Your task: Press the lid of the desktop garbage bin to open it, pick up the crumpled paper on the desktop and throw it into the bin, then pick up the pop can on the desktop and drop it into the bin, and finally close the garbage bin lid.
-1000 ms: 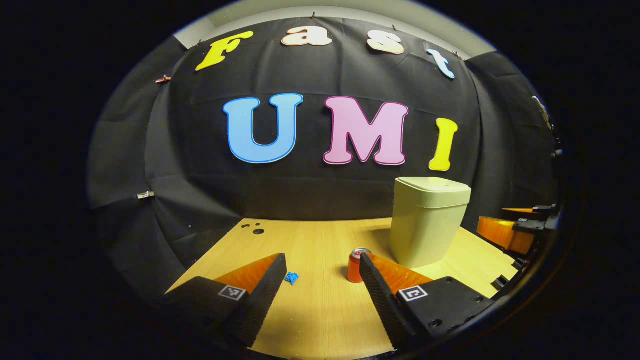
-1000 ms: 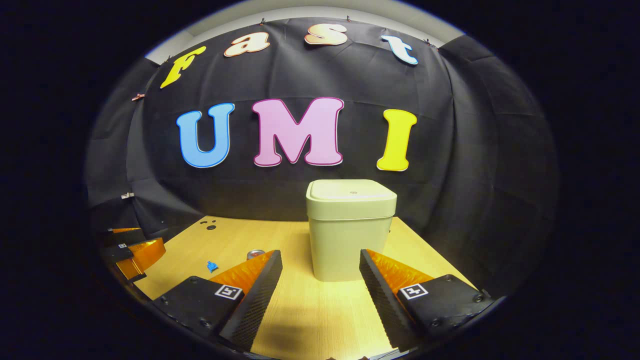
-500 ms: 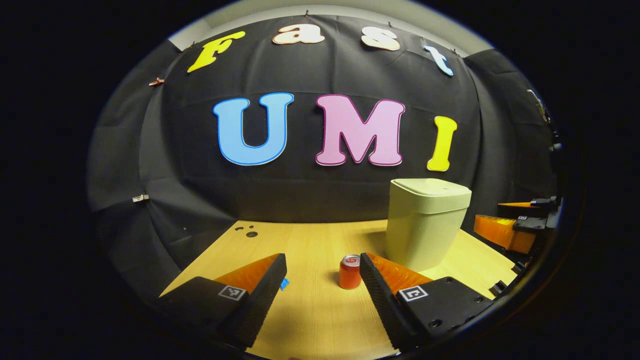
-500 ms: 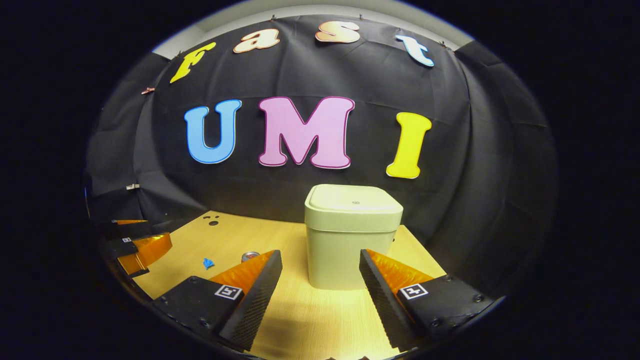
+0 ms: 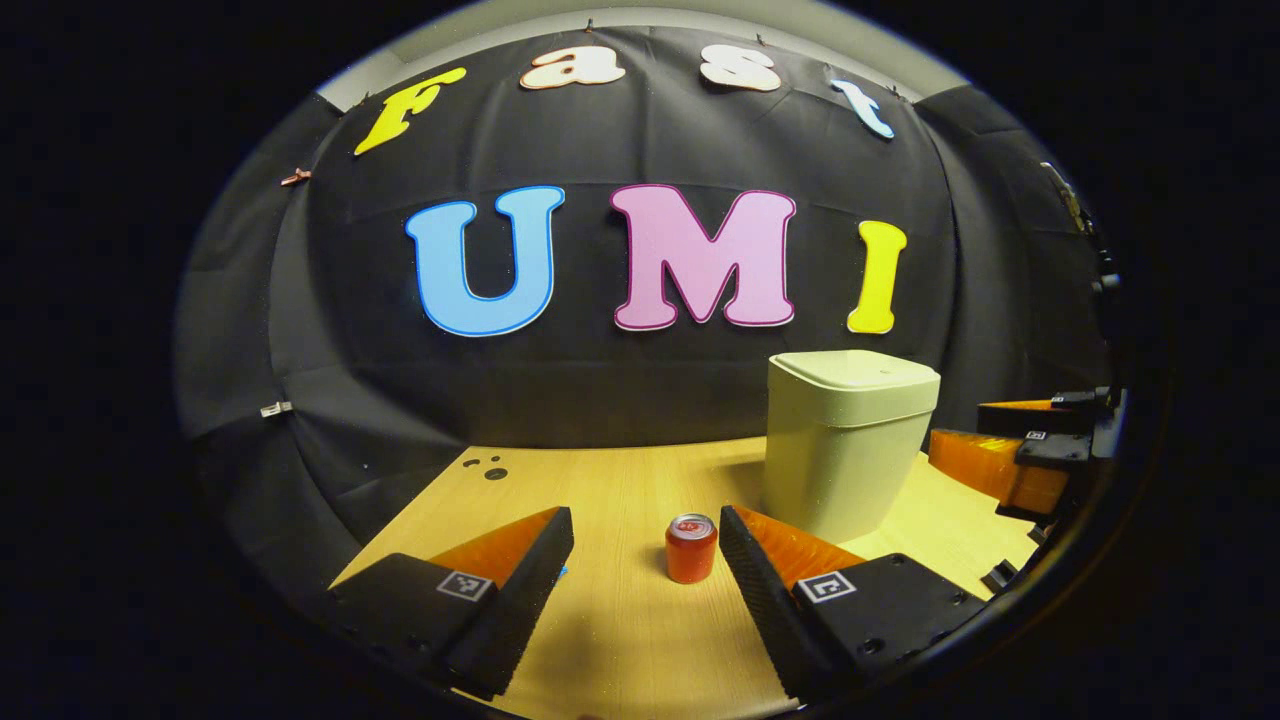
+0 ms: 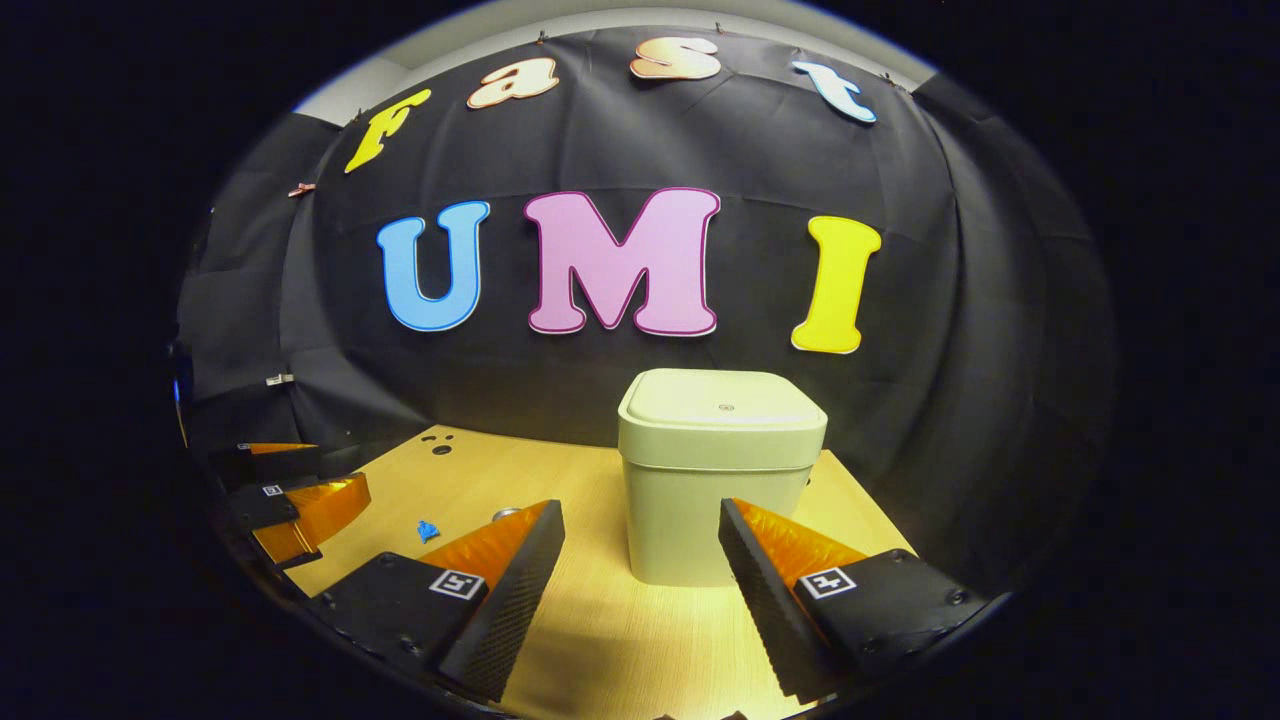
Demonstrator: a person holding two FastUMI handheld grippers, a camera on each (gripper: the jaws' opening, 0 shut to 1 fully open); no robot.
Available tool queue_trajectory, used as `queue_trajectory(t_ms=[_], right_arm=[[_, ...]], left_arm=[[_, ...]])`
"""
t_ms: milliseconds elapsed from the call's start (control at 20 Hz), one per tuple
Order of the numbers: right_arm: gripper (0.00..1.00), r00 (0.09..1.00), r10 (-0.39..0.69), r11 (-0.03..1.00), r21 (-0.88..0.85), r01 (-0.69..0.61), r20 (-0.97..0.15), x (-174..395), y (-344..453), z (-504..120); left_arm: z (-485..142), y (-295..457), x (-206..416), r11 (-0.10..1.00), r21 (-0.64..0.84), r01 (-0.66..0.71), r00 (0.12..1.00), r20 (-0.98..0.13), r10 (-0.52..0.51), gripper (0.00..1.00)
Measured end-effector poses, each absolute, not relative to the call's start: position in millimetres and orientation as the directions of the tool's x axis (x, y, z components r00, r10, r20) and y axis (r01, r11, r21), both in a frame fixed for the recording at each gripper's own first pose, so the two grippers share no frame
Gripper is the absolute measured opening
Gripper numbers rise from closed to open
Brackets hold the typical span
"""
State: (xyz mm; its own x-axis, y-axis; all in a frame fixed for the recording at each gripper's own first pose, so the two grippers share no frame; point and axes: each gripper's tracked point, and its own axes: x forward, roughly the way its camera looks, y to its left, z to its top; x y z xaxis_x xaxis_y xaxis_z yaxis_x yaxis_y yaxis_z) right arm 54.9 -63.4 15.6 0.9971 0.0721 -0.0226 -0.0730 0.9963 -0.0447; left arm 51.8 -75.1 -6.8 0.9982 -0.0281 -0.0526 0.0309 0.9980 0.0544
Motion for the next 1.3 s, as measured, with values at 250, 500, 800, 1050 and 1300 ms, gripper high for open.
queue_trajectory(t_ms=[250, 500, 800, 1050, 1300], right_arm=[[0.96, 0.995, 0.099, 0.994, -0.038, -0.1, -0.019, 55, -61, 18], [0.6, 0.994, 0.111, 0.992, -0.063, -0.111, -0.005, 57, -60, 23], [0.26, 0.993, 0.11, 0.993, -0.037, -0.111, -0.041, 68, -64, 18], [0.11, 0.994, 0.101, 0.993, -0.059, -0.103, -0.035, 73, -67, 19], [0.05, 0.986, 0.151, 0.988, -0.024, -0.153, -0.076, 75, -56, 11]], left_arm=[[-9, -84, 51, 0.998, 0.049, 0.042, 0.997, -0.059, -0.039, 0.95], [-8, -82, 49, 0.998, 0.049, 0.035, 0.998, -0.059, -0.032, 0.95], [-10, -72, 48, 0.999, 0.035, 0.007, 0.998, -0.065, -0.005, 0.95], [-10, -66, 50, 0.999, 0.035, -0.001, 0.998, -0.067, 0.003, 0.95], [-12, -62, 52, 0.999, 0.036, -0.004, 0.998, -0.069, 0.006, 0.95]])
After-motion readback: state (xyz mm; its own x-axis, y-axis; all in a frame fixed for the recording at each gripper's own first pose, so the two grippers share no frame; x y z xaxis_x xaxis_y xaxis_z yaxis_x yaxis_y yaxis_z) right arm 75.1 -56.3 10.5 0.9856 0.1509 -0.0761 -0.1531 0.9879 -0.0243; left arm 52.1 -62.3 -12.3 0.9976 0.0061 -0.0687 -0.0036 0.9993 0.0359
